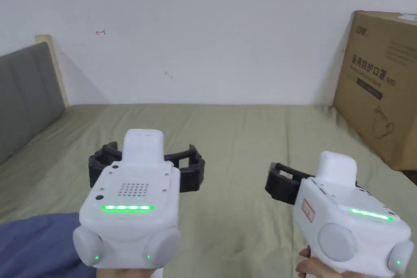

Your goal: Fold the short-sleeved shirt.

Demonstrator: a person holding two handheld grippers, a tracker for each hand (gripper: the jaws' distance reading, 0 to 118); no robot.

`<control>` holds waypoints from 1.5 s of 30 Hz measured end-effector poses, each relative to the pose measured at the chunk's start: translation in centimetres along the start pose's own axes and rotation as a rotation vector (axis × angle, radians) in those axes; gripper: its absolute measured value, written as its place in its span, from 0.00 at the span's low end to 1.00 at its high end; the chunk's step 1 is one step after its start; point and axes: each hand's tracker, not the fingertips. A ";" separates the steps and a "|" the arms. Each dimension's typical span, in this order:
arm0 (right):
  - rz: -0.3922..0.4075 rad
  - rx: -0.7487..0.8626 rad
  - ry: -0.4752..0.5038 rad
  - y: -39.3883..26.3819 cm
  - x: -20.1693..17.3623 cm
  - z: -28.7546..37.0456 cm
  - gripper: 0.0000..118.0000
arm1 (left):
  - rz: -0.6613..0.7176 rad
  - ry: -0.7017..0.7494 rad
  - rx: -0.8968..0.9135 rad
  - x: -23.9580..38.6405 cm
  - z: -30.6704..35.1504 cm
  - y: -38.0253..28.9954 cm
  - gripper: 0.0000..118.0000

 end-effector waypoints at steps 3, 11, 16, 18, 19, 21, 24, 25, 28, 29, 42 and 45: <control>0.095 0.070 -0.033 -0.1 -0.4 0.8 1.00 | 0.069 -0.031 -0.040 -0.5 -0.1 -0.5 1.00; 0.269 0.225 -0.080 1.6 -3.1 2.7 0.91 | 0.089 -0.003 -0.052 -1.4 0.2 -0.2 0.61; 0.331 0.223 -0.170 0.5 -4.3 2.9 0.00 | 0.101 -0.002 -0.079 -1.5 -0.6 -0.9 0.00; 0.303 0.204 -0.100 0.7 -4.0 2.9 0.00 | 0.113 -0.047 -0.078 -1.8 -0.6 -1.0 0.00; 0.288 0.184 -0.094 0.8 -4.0 2.7 0.00 | 0.112 -0.040 -0.083 -1.5 -0.7 -1.0 0.00; 0.283 0.181 -0.093 0.8 -4.0 2.6 0.00 | 0.110 -0.043 -0.090 -1.7 -1.1 -0.9 0.00; 0.260 0.162 -0.053 1.1 -4.1 2.6 0.00 | 0.129 -0.050 -0.092 -2.2 -1.2 -0.5 0.00; 0.253 0.156 -0.026 1.2 -4.2 2.6 0.00 | 0.131 -0.046 -0.094 -2.6 -1.2 -0.4 0.00; 0.272 0.166 0.022 1.7 -5.7 2.5 0.00 | 0.127 -0.005 -0.087 -4.1 -0.5 -0.3 0.00; 0.277 0.169 0.047 1.8 -6.4 2.3 0.00 | 0.126 0.020 -0.086 -5.0 -0.3 -0.4 0.00; 0.327 0.088 0.469 -1.3 -20.1 1.7 0.00 | 0.167 0.382 -0.138 -18.2 6.4 -1.9 0.00; 0.337 0.070 0.521 -2.0 -22.0 1.9 0.00 | 0.171 0.416 -0.148 -19.7 7.4 -2.4 0.00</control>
